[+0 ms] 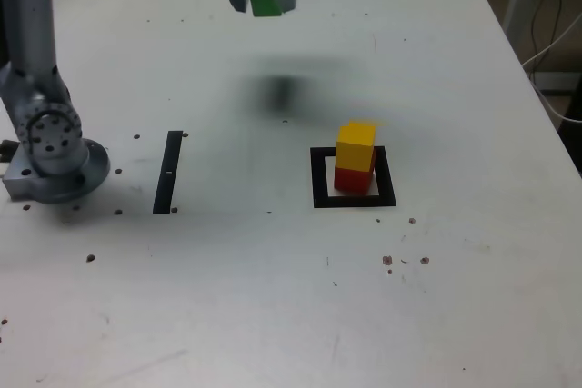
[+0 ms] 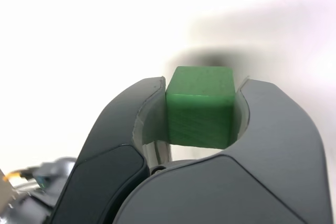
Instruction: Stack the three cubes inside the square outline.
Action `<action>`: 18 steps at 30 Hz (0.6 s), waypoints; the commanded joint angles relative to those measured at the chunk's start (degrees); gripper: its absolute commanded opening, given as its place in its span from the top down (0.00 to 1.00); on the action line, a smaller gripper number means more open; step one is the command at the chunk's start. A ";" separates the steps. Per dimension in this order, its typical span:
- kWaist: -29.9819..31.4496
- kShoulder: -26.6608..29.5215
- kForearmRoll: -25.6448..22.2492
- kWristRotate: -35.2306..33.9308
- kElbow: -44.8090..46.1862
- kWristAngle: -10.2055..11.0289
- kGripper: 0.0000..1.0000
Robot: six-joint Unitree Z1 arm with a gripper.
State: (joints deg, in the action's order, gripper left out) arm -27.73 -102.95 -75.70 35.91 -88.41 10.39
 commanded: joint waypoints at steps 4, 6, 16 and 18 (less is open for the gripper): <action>10.10 0.41 -1.51 -6.25 -0.21 -0.66 0.76; 13.23 0.21 -2.44 -8.05 -1.08 -1.26 0.76; 25.48 -1.21 -10.02 -14.64 -10.62 -3.78 0.76; 27.54 -2.09 -11.13 -16.01 -12.57 -3.78 0.76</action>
State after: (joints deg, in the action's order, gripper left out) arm -1.60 -104.03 -86.18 20.81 -99.78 6.67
